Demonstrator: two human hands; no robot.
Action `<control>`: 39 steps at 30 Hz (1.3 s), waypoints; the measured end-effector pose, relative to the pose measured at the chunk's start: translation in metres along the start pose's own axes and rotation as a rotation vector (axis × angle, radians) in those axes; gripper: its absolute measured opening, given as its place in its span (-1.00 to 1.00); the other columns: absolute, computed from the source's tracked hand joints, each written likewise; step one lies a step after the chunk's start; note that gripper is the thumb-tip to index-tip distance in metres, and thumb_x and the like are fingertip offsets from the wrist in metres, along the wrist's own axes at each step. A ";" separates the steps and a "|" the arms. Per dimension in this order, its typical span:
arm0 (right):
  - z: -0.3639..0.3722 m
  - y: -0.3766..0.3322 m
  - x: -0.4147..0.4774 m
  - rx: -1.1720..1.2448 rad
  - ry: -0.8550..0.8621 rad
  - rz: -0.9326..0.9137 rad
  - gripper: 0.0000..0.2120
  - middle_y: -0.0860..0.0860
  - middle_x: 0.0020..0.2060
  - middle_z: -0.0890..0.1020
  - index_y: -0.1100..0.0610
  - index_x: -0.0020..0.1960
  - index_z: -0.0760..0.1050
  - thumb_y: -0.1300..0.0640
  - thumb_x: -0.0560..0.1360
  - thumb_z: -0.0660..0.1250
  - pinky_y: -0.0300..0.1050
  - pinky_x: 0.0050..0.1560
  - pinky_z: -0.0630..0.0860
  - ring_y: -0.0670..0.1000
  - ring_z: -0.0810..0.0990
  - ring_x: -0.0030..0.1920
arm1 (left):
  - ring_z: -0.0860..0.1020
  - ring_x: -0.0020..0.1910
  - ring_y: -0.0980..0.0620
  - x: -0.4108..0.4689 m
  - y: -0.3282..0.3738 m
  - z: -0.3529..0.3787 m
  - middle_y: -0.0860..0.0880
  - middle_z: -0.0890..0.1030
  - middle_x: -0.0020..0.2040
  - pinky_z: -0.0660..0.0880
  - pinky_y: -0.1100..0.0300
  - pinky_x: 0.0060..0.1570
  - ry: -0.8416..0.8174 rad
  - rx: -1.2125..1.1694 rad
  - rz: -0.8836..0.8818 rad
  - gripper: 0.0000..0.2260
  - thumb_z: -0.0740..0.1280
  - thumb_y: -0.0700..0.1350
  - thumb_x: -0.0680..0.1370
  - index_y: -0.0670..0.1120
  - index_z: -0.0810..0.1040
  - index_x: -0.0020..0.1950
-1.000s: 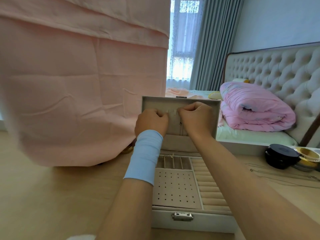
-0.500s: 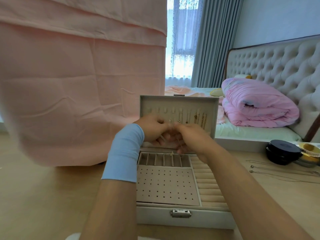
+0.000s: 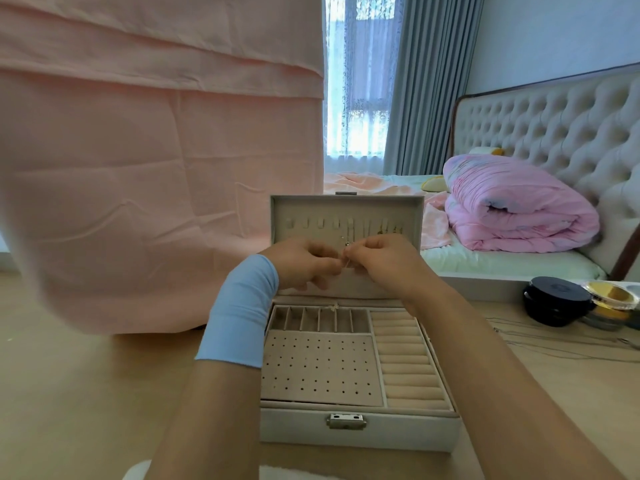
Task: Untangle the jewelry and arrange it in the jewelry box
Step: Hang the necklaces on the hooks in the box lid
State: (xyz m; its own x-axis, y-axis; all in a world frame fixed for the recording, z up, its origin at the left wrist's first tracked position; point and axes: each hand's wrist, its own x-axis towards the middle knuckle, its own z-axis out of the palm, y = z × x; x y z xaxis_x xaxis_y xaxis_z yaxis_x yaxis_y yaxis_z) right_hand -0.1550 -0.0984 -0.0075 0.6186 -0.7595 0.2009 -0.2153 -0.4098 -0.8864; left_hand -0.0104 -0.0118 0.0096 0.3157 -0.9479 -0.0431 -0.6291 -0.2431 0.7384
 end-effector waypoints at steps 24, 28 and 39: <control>0.000 0.006 -0.001 -0.163 -0.193 0.019 -0.78 -0.02 -0.34 0.71 0.14 -0.20 0.69 0.07 0.56 0.41 -0.25 -0.35 0.48 -0.14 0.49 -0.47 | 0.54 -0.13 0.10 -0.002 0.008 -0.002 0.11 0.63 -0.11 0.40 0.30 -0.21 0.133 0.056 0.068 -0.87 0.33 -0.03 0.58 0.01 0.66 0.05; -0.005 0.000 0.000 -0.238 -0.051 -0.093 -0.75 -0.03 -0.29 0.73 0.07 -0.24 0.69 0.05 0.57 0.39 -0.20 -0.30 0.52 -0.13 0.49 -0.51 | 0.57 0.10 0.01 0.003 -0.001 0.000 0.01 0.61 0.20 0.45 0.13 0.14 0.119 0.221 -0.043 -0.72 0.29 -0.01 0.59 0.02 0.56 0.29; -0.007 -0.024 0.022 -0.380 0.149 -0.300 -0.76 -0.10 -0.37 0.68 0.04 -0.26 0.69 0.09 0.55 0.38 -0.13 -0.14 0.58 -0.26 0.55 -0.46 | 0.56 0.15 -0.07 0.007 0.001 0.008 0.00 0.61 0.22 0.47 0.15 0.18 0.101 0.415 -0.133 -0.75 0.30 -0.05 0.56 0.06 0.62 0.21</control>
State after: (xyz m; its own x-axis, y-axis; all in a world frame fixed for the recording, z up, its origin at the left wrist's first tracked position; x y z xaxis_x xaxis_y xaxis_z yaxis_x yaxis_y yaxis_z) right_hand -0.1411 -0.1087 0.0215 0.5867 -0.6326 0.5055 -0.3212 -0.7548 -0.5719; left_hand -0.0144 -0.0204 0.0052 0.4683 -0.8828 -0.0381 -0.8035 -0.4434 0.3974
